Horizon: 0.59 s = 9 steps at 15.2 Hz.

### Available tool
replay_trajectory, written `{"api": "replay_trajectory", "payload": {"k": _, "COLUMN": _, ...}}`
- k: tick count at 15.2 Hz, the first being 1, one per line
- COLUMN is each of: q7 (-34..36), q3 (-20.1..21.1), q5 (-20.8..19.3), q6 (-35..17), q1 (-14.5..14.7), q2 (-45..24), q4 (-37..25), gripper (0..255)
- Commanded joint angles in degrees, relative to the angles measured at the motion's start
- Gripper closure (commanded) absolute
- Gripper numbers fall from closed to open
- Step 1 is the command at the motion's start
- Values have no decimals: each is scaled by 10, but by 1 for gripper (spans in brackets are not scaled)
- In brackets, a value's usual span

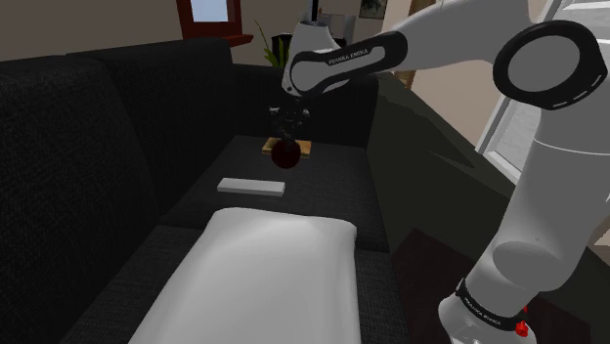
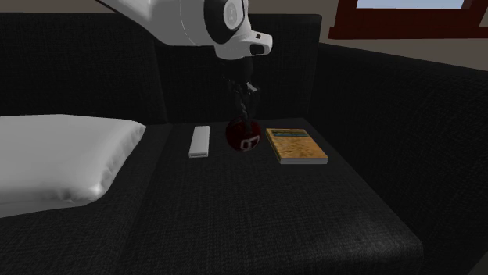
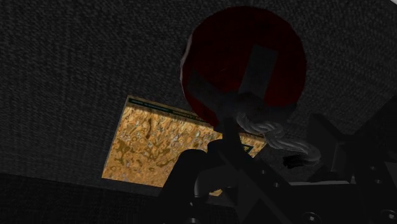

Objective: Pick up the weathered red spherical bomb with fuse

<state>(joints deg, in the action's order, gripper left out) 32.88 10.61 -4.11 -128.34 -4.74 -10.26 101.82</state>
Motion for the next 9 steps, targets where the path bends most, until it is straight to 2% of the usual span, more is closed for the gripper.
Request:
{"api": "replay_trajectory", "payload": {"k": 1, "q7": -3, "q3": 0, "q5": 2, "q6": 15, "q1": -1, "q2": 6, "q4": -10, "gripper": 255}}
{"api": "replay_trajectory", "payload": {"k": 9, "q7": -6, "q3": 1, "q5": 6, "q6": 74, "q1": -1, "q2": 13, "q4": -62, "gripper": 255}}
